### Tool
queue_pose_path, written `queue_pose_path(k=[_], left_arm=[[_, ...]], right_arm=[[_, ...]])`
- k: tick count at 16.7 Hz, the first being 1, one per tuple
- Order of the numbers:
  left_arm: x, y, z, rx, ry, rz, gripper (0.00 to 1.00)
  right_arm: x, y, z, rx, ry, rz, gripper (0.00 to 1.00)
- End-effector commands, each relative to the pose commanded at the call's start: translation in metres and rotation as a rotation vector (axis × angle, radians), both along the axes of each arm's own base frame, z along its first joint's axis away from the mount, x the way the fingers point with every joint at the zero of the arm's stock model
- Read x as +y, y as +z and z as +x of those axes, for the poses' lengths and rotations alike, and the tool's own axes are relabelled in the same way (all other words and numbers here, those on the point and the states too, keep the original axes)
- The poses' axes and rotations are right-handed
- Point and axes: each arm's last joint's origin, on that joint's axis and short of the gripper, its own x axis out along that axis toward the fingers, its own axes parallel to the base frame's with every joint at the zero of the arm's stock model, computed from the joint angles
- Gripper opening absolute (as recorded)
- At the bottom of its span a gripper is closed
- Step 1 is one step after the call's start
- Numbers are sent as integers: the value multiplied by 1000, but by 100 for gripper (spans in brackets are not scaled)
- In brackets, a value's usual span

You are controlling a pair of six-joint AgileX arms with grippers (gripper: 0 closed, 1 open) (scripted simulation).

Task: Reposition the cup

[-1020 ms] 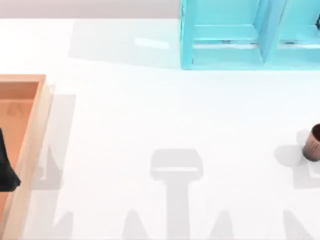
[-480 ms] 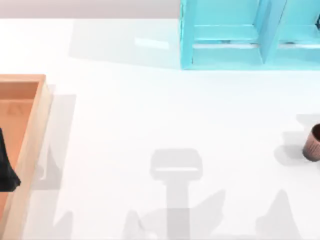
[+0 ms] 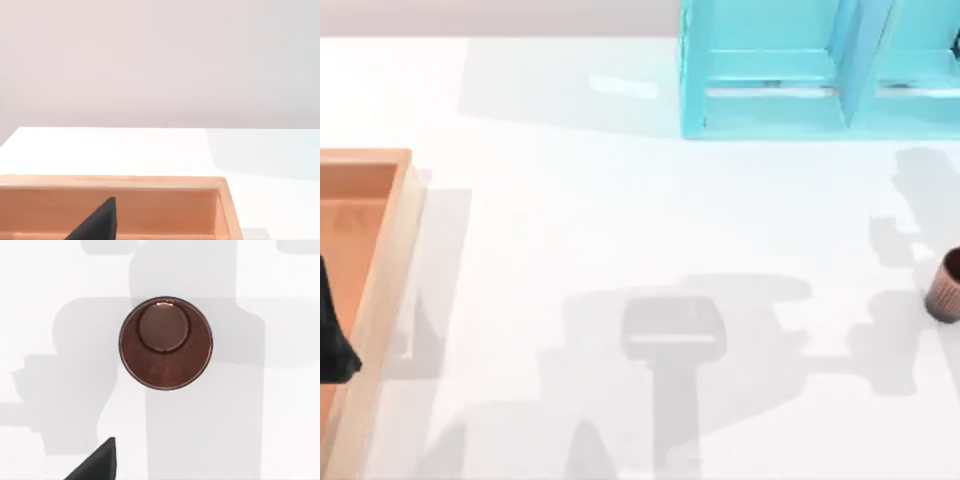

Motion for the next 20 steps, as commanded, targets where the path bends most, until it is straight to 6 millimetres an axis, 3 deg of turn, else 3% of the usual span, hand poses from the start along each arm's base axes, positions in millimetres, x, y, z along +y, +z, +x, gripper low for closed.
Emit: queue_pose_path(k=[5,13,20], left_arm=[[0,0,0,0,0,0,100],[0,0,0,0,0,0,100],[0,0,0,0,0,0,100]], right_arm=[[2,-10,40,160,-3,6,100],[2,-17,44,178,-4,8,100],[3,-92,48,167,-2,8,100]])
